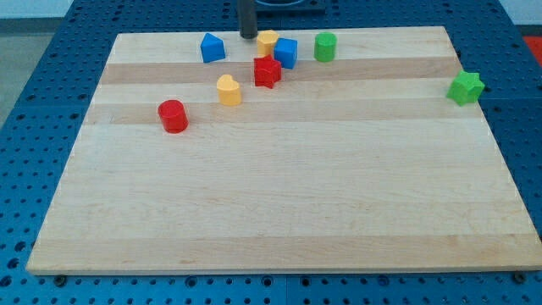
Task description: Drag the green circle at the center of the board
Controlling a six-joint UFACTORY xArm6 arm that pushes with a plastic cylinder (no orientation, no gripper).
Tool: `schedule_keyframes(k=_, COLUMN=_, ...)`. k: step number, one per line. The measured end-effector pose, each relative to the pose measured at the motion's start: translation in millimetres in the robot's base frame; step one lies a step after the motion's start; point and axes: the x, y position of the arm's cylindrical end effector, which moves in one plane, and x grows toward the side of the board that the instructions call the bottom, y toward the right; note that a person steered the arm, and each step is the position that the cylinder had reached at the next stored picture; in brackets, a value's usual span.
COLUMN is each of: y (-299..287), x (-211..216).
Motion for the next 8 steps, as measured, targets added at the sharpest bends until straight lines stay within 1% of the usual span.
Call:
schedule_keyframes(k=1, y=47.4, x=-0.4)
schedule_keyframes(k=3, y=109.2, x=0.3)
schedule_keyframes(k=5, y=158.5, x=39.2)
schedule_keyframes(k=6, y=163.9, x=60.9)
schedule_keyframes(k=7, y=139.4, x=39.8)
schedule_keyframes(k=8, y=116.7, x=1.2)
